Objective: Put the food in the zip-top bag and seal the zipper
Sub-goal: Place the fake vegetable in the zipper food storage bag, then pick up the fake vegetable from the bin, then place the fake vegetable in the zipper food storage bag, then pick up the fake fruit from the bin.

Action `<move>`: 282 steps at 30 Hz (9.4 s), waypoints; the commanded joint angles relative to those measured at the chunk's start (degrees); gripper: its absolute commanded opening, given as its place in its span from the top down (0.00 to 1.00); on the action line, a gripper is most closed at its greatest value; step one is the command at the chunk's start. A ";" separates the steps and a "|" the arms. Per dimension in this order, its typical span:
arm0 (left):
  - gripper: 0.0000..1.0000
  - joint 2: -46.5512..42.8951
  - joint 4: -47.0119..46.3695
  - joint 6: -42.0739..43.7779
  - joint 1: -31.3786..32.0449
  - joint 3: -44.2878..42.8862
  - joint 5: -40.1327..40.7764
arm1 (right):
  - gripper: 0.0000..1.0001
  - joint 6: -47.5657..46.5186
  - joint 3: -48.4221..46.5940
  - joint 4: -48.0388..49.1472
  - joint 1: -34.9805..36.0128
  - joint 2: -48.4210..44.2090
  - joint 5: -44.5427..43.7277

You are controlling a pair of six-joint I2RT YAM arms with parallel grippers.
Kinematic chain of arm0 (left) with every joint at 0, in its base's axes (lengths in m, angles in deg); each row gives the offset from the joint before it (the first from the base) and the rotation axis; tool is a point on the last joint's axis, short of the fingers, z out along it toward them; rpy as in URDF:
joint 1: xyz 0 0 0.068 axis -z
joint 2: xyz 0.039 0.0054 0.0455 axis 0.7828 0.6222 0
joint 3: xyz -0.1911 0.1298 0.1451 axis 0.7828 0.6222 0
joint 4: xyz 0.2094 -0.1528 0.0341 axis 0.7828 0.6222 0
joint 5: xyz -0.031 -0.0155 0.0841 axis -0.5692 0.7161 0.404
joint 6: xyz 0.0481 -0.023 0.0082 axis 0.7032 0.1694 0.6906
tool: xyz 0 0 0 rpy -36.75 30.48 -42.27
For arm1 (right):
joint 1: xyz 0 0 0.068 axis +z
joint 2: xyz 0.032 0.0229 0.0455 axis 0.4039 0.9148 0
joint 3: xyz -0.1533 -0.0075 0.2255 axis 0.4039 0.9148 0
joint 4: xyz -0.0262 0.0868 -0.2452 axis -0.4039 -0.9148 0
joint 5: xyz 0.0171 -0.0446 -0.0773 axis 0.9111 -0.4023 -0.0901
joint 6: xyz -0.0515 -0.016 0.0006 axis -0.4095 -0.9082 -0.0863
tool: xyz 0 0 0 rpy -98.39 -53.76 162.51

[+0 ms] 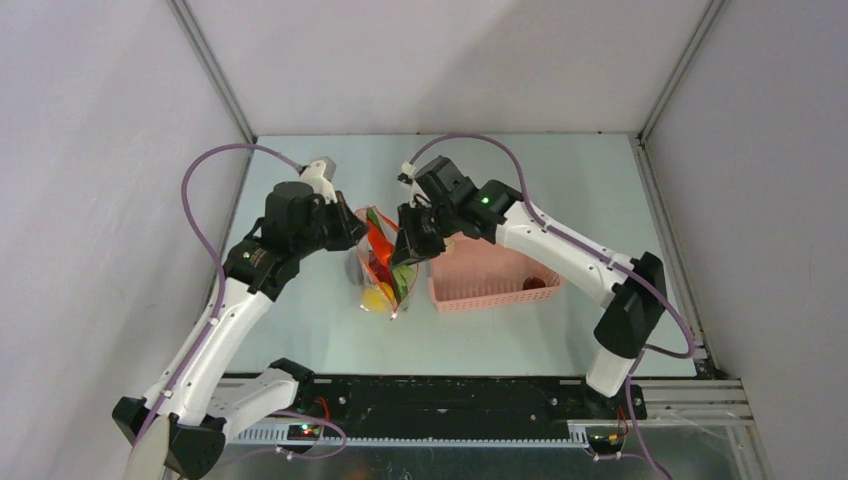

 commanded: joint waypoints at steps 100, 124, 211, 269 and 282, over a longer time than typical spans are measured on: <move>0.99 -0.99 0.20 -2.27 -1.13 -0.57 -0.10 | 0.40 24.74 27.40 35.52 -7.79 11.06 -42.07; 0.99 -1.16 -0.13 -2.50 -1.13 -0.27 -2.00 | 0.84 0.46 31.81 38.54 2.68 -17.69 -52.14; 0.97 -0.33 -1.06 -3.47 -1.14 0.40 -2.88 | 0.09 0.85 31.89 -1.73 -15.90 -4.75 -49.94; 0.98 -0.90 -0.70 -2.72 -1.14 0.12 -2.31 | 0.82 -13.39 31.80 5.01 -19.17 -11.50 -33.60; 0.98 -0.28 -0.83 -2.79 -1.14 0.12 -3.47 | 0.83 -18.09 31.88 24.55 -9.48 -32.60 -16.60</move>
